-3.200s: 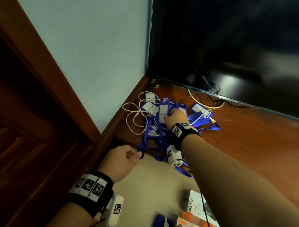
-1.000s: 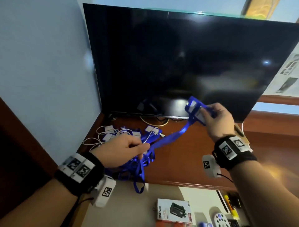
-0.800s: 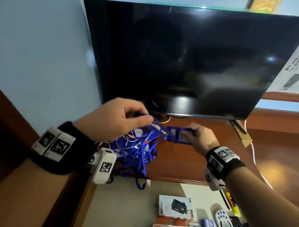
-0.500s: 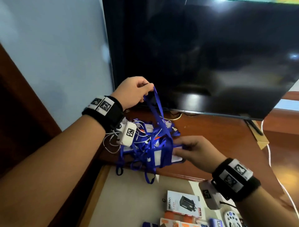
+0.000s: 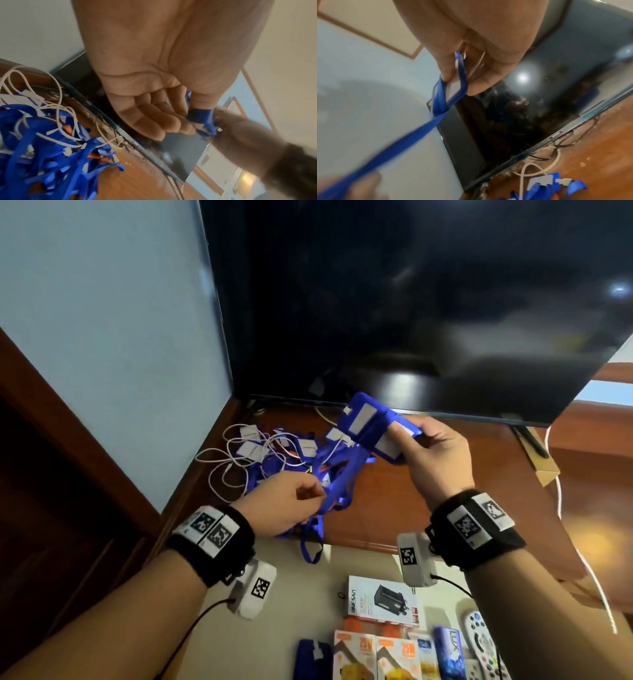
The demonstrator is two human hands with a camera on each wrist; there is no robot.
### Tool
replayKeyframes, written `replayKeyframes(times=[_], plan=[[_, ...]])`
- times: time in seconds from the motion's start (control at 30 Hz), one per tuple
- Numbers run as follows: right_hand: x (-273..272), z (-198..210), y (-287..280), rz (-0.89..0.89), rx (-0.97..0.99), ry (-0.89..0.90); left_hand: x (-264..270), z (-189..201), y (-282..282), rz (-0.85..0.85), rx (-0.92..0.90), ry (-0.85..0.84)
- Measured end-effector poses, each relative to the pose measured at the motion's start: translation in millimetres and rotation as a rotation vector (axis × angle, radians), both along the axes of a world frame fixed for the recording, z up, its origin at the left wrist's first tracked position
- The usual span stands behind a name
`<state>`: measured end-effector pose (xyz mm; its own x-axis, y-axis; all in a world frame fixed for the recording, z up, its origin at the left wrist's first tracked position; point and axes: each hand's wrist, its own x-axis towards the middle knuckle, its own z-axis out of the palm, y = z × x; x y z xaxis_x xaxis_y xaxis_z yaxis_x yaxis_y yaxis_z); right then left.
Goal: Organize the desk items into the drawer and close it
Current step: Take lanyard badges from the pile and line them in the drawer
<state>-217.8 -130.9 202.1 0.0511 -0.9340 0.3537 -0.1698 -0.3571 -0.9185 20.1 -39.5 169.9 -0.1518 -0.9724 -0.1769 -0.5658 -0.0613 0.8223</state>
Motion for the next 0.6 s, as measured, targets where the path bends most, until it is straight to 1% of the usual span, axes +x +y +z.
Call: replayKeyframes(times=[0.1,0.17,0.27,0.33,0.43,0.5,0.53,0.6], plan=[[5.9,-21.9,-0.1,-0.052,-0.059,0.25,-5.3,24.4,22.3,0.067,-0.138,0.023],[11.7,-36.6,5.3,-0.028,-0.044,0.398,-3.8,40.6,29.6,0.084,-0.267,-0.027],[24.6,-56.3,20.0,0.139,-0.02,0.52,4.2,56.8,23.6,0.045,-0.398,-0.149],[34.6,-62.0,34.4,0.298,0.017,0.536,13.1,55.5,12.6,0.007,-0.41,-0.217],[41.7,-71.9,53.1,0.491,0.192,0.494,25.1,36.3,-2.2,0.028,-0.291,-0.276],[41.5,-78.9,61.5,0.574,0.302,0.398,31.4,15.0,-5.4,0.045,-0.148,-0.275],[40.8,-82.3,64.7,0.6,0.35,0.335,34.6,1.9,-5.5,0.045,-0.061,-0.239],[37.0,-89.1,71.1,0.621,0.417,0.234,35.8,-19.5,-0.1,0.054,0.094,-0.089]])
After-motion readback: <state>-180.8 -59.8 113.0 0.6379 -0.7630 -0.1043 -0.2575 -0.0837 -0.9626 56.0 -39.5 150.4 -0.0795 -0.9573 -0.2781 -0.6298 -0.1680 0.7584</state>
